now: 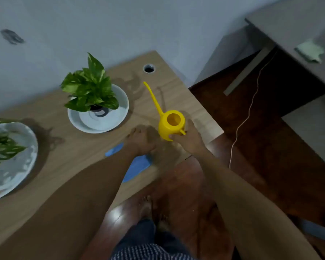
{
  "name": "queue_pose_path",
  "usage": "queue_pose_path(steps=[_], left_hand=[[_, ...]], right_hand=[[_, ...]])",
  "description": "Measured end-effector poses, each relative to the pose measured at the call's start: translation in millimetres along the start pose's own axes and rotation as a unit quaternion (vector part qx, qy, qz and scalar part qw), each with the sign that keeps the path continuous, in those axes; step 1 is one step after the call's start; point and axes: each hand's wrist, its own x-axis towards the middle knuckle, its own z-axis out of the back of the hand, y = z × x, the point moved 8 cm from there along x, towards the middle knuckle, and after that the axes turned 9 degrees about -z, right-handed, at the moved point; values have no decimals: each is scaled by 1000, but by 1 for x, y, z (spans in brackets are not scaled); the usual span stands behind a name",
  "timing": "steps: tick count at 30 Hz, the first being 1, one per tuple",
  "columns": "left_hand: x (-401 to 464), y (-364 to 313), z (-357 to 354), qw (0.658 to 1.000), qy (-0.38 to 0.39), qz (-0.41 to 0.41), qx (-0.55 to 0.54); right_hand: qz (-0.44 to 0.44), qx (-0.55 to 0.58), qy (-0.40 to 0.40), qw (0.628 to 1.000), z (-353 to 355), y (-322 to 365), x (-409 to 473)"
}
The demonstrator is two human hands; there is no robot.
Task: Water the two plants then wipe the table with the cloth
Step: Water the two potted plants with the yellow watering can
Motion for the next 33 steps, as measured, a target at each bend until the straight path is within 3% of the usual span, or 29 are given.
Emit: queue_pose_path(steps=[7, 18, 28, 33], left_hand=[[15, 2, -17, 999, 22, -1, 29], [16, 8, -27, 999, 1, -30, 40], [18, 9, -27, 1000, 5, -14, 25], [12, 12, -21, 1000, 0, -18, 17]], right_hand=[[-7, 17, -55, 998, -8, 3, 15], [7, 87, -70, 994, -30, 4, 7], [36, 144, -171, 974, -35, 7, -4], [21, 199, -182, 963, -45, 2, -2]])
